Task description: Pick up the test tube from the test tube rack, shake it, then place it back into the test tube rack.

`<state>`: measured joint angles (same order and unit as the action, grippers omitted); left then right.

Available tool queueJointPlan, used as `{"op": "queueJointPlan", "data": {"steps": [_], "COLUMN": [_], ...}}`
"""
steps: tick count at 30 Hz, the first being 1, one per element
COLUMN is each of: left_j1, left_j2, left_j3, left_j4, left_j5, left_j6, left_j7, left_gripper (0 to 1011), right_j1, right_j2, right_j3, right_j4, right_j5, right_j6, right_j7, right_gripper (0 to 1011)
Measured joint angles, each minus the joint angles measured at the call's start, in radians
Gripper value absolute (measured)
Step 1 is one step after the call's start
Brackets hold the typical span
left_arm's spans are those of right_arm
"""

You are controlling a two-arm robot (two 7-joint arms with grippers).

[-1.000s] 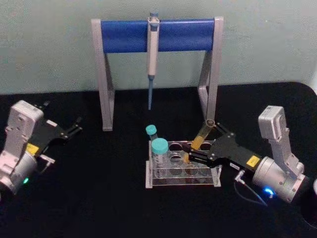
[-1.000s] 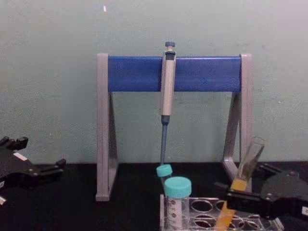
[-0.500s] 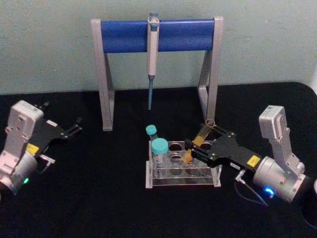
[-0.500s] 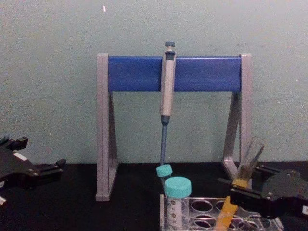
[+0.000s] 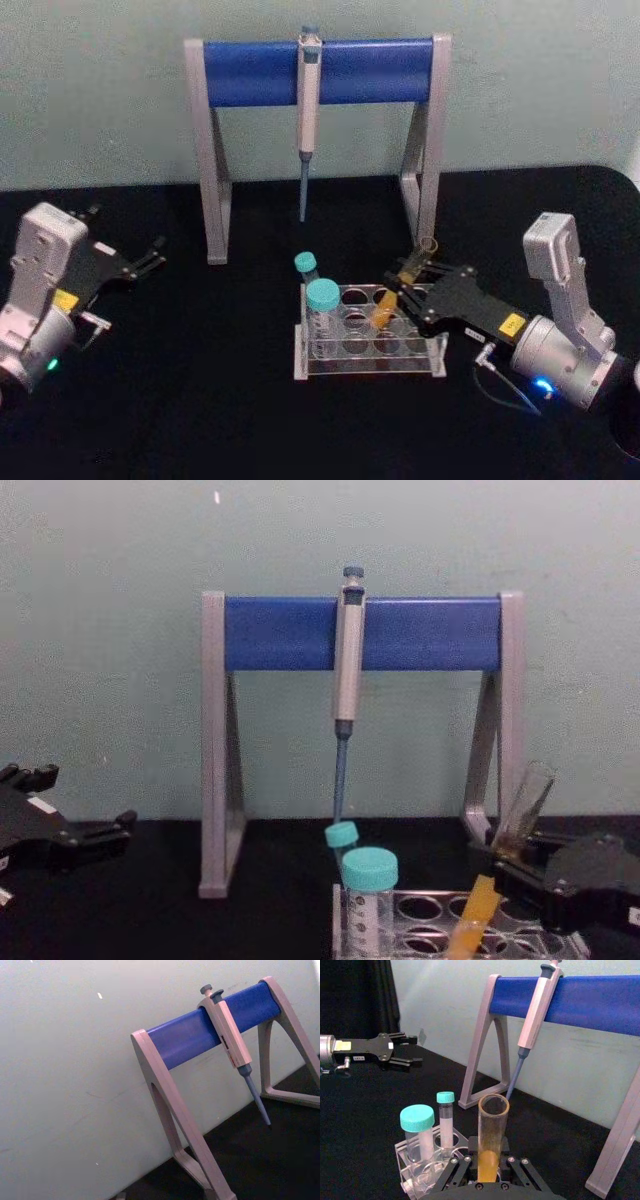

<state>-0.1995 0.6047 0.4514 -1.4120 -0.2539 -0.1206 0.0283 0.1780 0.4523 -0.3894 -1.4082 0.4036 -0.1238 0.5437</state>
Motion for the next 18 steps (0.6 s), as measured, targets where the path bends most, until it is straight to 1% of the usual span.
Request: {"op": "queueJointPlan", "data": {"steps": [1, 2, 18], "left_j1": [0.000, 0.000, 0.000], "left_j2": [0.000, 0.000, 0.000], "left_j3": [0.000, 0.000, 0.000], "left_j4": [0.000, 0.000, 0.000], "left_j5": [0.000, 0.000, 0.000], "left_j6": [0.000, 0.000, 0.000], "left_j7": [0.000, 0.000, 0.000], "left_gripper": [1001, 1001, 1001], "right_j1": [0.000, 0.000, 0.000], "right_j2": [0.000, 0.000, 0.001], "right_j3": [0.000, 0.000, 0.000], "right_j4": [0.000, 0.000, -0.001], "right_j5": [0.000, 0.000, 0.000], "right_j6": [0.000, 0.000, 0.002], "right_j7": [0.000, 0.000, 0.001], "right_gripper": [232, 224, 224]}}
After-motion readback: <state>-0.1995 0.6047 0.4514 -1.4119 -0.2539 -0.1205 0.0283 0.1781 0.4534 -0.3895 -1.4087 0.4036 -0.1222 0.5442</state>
